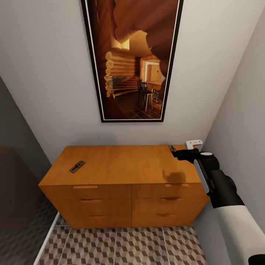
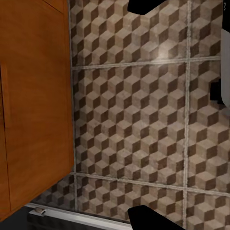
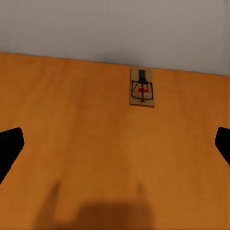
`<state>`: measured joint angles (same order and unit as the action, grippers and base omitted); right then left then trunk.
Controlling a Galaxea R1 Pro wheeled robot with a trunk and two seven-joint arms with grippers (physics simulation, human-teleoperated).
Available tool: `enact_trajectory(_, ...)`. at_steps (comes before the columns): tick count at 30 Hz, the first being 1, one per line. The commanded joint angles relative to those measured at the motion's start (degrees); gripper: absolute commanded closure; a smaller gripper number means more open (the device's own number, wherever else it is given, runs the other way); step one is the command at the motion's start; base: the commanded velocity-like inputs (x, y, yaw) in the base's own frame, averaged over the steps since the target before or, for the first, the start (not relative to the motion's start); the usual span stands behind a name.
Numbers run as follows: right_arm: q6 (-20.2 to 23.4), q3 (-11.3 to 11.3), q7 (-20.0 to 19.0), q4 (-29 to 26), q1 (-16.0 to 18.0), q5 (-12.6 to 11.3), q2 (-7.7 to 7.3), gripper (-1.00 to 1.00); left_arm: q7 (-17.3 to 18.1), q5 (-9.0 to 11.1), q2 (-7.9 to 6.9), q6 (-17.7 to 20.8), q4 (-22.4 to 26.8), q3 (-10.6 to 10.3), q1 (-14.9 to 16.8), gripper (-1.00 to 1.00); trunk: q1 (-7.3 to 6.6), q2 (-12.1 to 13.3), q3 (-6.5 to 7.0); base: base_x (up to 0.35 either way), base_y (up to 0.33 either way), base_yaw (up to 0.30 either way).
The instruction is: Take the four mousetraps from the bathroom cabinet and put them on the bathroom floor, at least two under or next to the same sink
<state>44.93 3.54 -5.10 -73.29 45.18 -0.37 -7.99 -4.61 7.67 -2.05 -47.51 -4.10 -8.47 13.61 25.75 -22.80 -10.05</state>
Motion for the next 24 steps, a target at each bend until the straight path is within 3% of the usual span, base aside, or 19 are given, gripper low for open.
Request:
enact_trajectory(1,0.1,0.1,-0.1,0.0,0.0,0.0,-0.04,-1.00,-0.2,0.4,0.02,-0.3,-0.2,-0.5,0.1,-1.00,0.03,-0.1,-0.12,0.000,0.000,0.000)
enact_trajectory(16,-4.3,-0.2,-0.4,0.3,-0.2,-0.7,0.01,-1.00,-0.1,0.4,0.02,-0.3,-0.2,-0.5,0.1,-1.00,0.03,-0.1,-0.12,0.025,0.000,0.000)
enact_trajectory(24,-6.0,-2.6,-1.1,2.2,-0.3,-2.7,0.08,-1.00,-0.1,0.4,-0.04,-0.3,-0.2,-0.5,0.1,-1.00,0.03,-0.1,-0.12,0.030,0.000,0.000)
